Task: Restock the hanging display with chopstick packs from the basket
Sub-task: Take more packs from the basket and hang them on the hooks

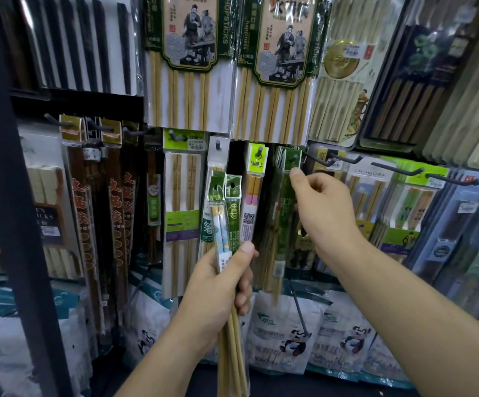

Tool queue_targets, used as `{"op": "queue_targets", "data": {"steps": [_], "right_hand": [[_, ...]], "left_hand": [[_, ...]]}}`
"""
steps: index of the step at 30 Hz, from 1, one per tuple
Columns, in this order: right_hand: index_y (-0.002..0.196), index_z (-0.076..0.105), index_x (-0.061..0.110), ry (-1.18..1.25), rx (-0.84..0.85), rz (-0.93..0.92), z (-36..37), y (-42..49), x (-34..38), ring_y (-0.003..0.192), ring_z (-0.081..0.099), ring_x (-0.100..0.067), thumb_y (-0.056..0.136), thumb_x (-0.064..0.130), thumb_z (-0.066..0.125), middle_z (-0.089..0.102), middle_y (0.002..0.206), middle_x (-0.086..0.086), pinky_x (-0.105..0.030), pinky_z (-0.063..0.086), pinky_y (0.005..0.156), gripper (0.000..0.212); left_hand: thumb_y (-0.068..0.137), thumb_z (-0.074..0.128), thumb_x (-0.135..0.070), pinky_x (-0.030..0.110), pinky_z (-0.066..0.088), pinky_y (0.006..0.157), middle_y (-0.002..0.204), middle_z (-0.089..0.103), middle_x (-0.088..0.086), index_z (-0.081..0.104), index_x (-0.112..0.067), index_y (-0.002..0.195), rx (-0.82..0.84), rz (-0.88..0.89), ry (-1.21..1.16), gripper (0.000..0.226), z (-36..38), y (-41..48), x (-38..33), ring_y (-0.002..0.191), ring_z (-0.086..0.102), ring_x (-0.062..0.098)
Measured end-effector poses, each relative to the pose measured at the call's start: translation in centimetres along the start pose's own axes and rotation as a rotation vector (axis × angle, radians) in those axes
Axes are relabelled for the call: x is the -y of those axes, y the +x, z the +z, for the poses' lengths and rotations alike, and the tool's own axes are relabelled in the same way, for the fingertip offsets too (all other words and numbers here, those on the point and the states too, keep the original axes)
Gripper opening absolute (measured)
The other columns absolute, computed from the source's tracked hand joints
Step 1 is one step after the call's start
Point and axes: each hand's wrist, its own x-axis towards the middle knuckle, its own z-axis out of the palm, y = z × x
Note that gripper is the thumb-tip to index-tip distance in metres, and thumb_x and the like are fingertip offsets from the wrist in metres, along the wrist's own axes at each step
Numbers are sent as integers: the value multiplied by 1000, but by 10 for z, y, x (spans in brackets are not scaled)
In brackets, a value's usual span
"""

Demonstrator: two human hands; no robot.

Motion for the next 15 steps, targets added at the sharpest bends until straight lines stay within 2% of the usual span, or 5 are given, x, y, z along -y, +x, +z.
{"op": "queue_targets", "data": {"steps": [4,7,10,13,15], "right_hand": [[79,50,20,-51,-16,-17,-1,-19,-4,46,43,-1,96,48,63,47,63,8,-26,37,55,36],[79,62,23,42,157,-41,2,-35,3,58,54,-5,93,45,69,56,62,6,-27,48,55,27],[86,70,24,119,324,-59,7,-45,12,69,62,-8,91,37,74,70,77,-2,-19,54,61,14],[88,71,21,125,324,-60,8,-45,14,68,62,-10,91,31,75,71,79,-8,-22,55,63,11],[86,72,21,140,333,-44,7,-44,11,66,60,-10,93,29,74,67,73,-6,-24,54,63,11]], "left_hand": [[67,79,-73,26,38,40,61,48,3,58,-9,99,51,5,-10,74,1,1,0,44,42,13],[61,76,-82,25,39,39,60,51,1,64,-24,86,80,13,6,64,4,0,0,44,44,13],[60,72,-87,26,45,40,59,56,1,64,-29,80,93,10,38,61,7,-2,1,44,50,14],[61,74,-84,32,54,45,61,61,4,66,-35,77,120,5,53,52,9,-5,-2,47,60,19],[66,74,-80,35,57,48,63,63,7,67,-38,78,129,0,60,44,10,-6,-3,51,64,24]]}}
